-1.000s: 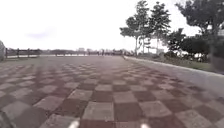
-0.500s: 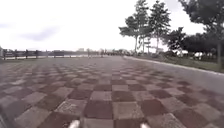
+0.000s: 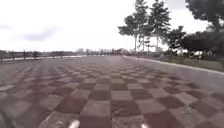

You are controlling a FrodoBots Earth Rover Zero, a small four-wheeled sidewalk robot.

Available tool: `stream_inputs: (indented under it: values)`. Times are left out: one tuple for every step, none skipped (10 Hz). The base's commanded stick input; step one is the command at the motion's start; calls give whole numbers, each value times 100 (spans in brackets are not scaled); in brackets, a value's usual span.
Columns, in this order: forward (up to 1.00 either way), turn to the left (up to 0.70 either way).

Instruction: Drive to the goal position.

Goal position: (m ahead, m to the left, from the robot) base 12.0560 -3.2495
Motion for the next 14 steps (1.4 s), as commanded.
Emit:
stream_inputs:
  values:
    - [70,0]
    - [70,0]
    - [70,0]
    - [70,0]
    - [70,0]
    - [70,0]
    - [70,0]
    - [70,0]
    - [70,0]
    - [70,0]
    - [70,0]
    - [70,0]
    - [70,0]
    - [70,0]
